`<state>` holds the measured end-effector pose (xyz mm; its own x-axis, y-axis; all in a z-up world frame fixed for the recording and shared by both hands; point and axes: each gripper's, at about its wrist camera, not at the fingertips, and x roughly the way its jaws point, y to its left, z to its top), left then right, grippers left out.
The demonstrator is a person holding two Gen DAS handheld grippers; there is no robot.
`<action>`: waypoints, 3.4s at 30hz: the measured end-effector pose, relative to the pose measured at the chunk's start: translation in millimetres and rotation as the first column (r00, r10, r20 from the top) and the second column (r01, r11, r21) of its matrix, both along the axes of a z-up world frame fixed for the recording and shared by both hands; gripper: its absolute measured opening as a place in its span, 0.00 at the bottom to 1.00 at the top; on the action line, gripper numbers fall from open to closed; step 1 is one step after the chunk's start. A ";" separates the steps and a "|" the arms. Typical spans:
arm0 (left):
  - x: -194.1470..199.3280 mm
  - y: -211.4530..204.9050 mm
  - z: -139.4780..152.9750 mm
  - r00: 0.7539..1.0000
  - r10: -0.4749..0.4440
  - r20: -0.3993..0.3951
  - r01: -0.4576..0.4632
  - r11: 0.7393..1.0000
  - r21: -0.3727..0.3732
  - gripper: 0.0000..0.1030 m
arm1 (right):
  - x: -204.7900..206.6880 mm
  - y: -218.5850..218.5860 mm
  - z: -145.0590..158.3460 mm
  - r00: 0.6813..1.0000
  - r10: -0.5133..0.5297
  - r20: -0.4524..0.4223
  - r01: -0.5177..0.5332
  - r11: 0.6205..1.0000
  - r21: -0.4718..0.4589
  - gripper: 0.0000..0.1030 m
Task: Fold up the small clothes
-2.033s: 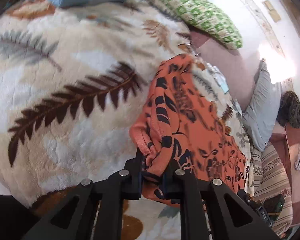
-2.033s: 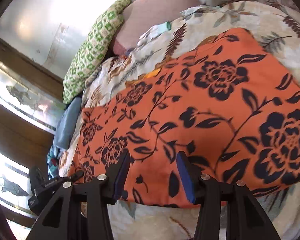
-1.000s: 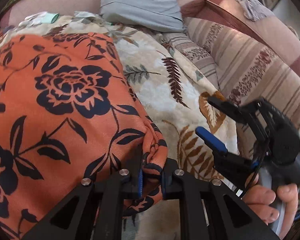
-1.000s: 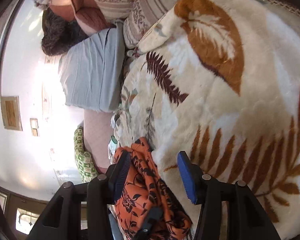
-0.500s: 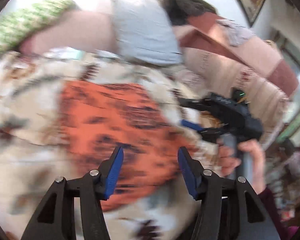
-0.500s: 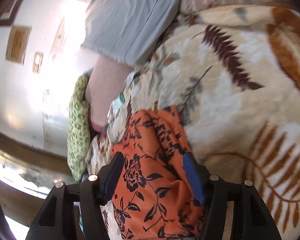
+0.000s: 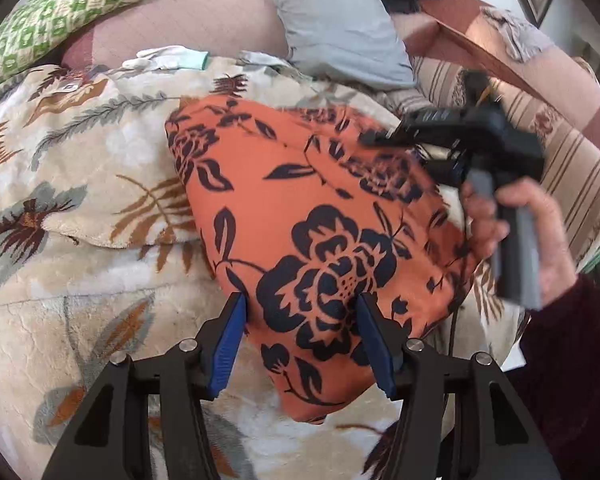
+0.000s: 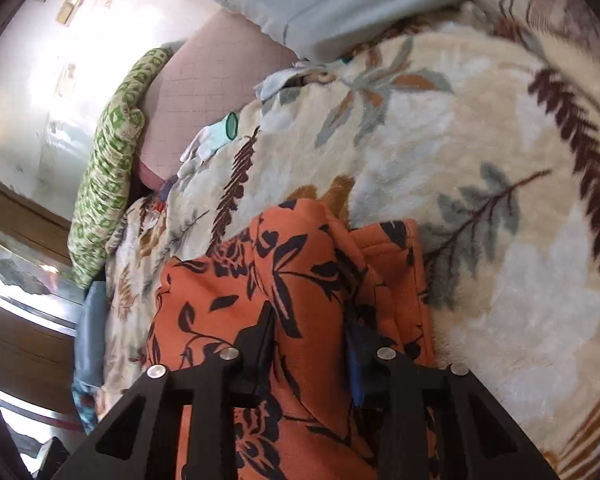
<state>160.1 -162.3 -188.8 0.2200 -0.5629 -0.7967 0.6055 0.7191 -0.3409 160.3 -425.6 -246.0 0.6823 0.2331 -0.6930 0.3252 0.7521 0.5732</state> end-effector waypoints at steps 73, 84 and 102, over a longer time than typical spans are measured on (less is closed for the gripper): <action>182.0 -51.9 -22.2 0.979 0.203 -0.023 -0.198 0.971 0.137 0.72 | -89.8 152.4 -22.4 0.852 0.514 -0.098 -0.521 0.815 -0.255 0.41; 68.9 -13.6 39.4 0.960 0.149 0.235 -0.198 0.960 0.200 0.76 | -105.2 76.0 46.3 0.960 0.235 0.154 -0.176 0.930 -0.322 0.41; 60.8 -25.6 -3.0 0.967 0.115 0.225 -0.168 0.958 0.234 0.78 | 11.8 28.4 -0.4 0.997 0.082 -0.013 -0.083 0.986 -0.147 0.41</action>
<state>220.8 -187.9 -191.8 0.4581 -0.3035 -0.8355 0.5293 0.8483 -0.0179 172.1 -397.2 -246.5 0.6603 0.1835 -0.7283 0.2622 0.8524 0.4524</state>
